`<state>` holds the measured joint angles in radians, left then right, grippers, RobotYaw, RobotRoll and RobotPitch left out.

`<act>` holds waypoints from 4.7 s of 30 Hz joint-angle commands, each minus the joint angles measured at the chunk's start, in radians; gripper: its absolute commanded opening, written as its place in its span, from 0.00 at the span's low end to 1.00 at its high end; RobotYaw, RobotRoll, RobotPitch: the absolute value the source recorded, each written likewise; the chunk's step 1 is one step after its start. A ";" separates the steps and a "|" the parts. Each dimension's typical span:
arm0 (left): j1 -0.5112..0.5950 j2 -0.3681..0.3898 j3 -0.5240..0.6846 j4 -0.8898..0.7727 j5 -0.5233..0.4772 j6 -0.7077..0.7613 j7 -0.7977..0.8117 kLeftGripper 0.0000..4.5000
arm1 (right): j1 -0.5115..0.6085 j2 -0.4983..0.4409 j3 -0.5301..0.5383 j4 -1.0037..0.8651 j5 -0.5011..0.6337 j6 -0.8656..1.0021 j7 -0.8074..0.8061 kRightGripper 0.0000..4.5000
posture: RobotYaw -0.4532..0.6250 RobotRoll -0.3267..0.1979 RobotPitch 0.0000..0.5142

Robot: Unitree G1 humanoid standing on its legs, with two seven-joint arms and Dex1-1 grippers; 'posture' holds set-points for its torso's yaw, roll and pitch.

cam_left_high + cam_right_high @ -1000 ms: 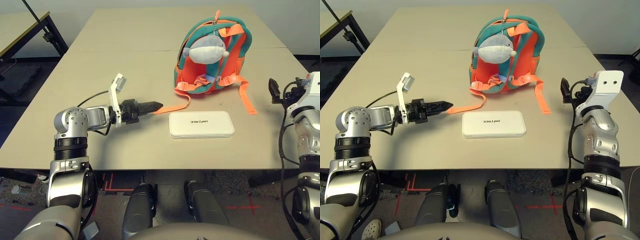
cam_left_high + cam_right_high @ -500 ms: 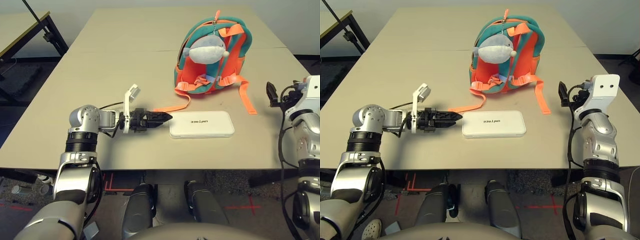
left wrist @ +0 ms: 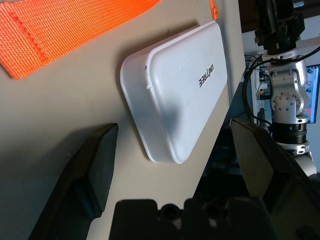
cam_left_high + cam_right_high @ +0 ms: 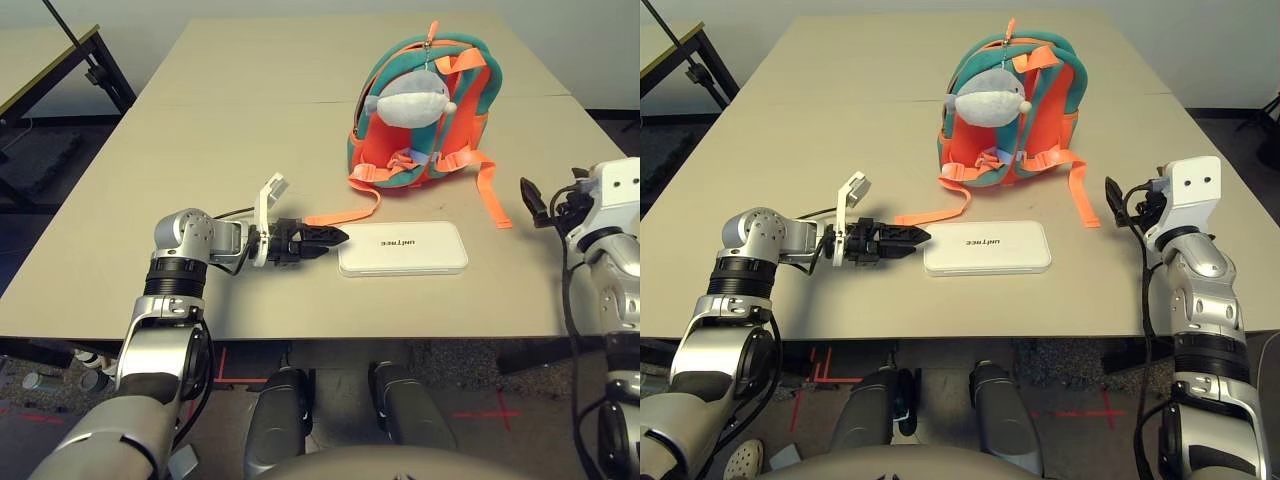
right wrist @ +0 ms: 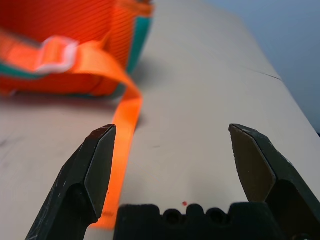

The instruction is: Put the pencil case into the backpack and zip it.

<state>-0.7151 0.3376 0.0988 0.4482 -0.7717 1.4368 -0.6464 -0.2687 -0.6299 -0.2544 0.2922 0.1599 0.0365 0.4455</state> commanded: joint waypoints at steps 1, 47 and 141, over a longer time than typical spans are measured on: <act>0.012 -0.009 -0.017 0.020 0.035 -0.002 0.005 1.00 | 0.038 -0.043 0.075 -0.057 -0.051 0.025 0.075 0.96 | 0.21 0.62 0.23; 0.036 -0.031 0.002 -0.035 0.042 0.060 -0.001 1.00 | 0.044 0.098 0.290 -0.424 0.016 0.615 0.251 0.01 | 0.22 0.62 0.27; -0.139 0.311 0.192 -0.041 0.136 -0.518 -0.079 0.27 | -0.266 0.277 -0.012 -0.343 0.329 0.694 -0.022 1.00 | 0.27 0.62 0.23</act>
<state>-0.8239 0.6557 0.2970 0.4060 -0.6488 0.9635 -0.7062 -0.5286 -0.3617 -0.2532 -0.0438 0.4679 0.7179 0.4358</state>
